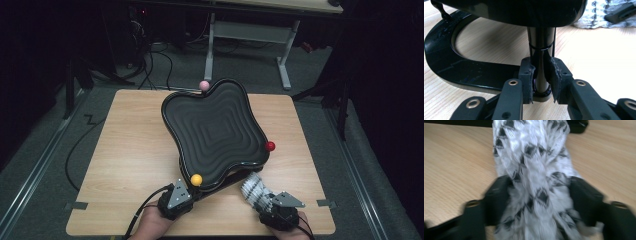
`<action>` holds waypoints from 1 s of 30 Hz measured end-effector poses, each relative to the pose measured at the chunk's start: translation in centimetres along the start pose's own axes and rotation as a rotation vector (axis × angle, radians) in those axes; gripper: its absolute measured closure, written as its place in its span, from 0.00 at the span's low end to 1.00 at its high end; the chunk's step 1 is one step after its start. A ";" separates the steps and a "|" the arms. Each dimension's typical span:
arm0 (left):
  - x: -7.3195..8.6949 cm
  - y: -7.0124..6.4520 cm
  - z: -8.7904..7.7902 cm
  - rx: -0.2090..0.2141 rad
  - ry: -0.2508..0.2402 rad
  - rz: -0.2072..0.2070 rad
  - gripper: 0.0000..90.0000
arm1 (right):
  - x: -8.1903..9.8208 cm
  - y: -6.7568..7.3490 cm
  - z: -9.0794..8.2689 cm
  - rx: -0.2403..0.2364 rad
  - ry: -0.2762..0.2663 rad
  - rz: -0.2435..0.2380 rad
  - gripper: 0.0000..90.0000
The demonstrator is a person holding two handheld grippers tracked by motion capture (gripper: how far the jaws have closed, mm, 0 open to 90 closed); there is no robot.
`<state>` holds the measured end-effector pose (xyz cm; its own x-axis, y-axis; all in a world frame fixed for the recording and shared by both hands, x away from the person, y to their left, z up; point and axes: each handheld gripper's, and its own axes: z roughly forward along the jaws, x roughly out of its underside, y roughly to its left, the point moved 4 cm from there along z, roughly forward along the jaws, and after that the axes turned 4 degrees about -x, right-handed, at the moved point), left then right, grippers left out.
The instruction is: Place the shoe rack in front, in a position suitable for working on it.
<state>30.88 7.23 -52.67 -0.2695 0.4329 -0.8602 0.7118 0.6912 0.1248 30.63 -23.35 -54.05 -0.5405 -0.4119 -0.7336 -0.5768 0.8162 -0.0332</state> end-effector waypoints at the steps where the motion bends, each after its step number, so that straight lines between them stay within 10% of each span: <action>1: 0.0 0.0 0.0 -0.001 -0.001 0.000 0.81 | -0.1 0.0 0.1 -0.006 -0.009 -0.016 0.57; 5: 0.0 -0.1 0.0 -0.008 -0.002 -0.003 0.81 | -0.6 -0.6 -0.2 -0.012 -0.042 0.018 0.85; 12: 0.1 -0.2 -0.1 -0.016 -0.008 0.000 0.81 | -0.7 -6.0 -2.3 0.178 -0.101 0.133 0.86; 18: 0.1 -0.2 -0.1 -0.017 -0.008 0.003 0.80 | -4.4 -8.8 -1.8 0.292 -0.158 0.169 0.86; 30: 0.2 -0.2 -0.1 -0.016 -0.010 0.004 0.80 | -6.7 -4.0 -1.2 0.151 -0.258 0.012 0.85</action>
<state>30.66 7.19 -52.80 -0.2600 0.4303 -0.8644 0.7022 0.6987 0.1366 35.82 -24.38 -48.23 -0.3622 -0.3011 -0.8821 -0.4636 0.8792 -0.1097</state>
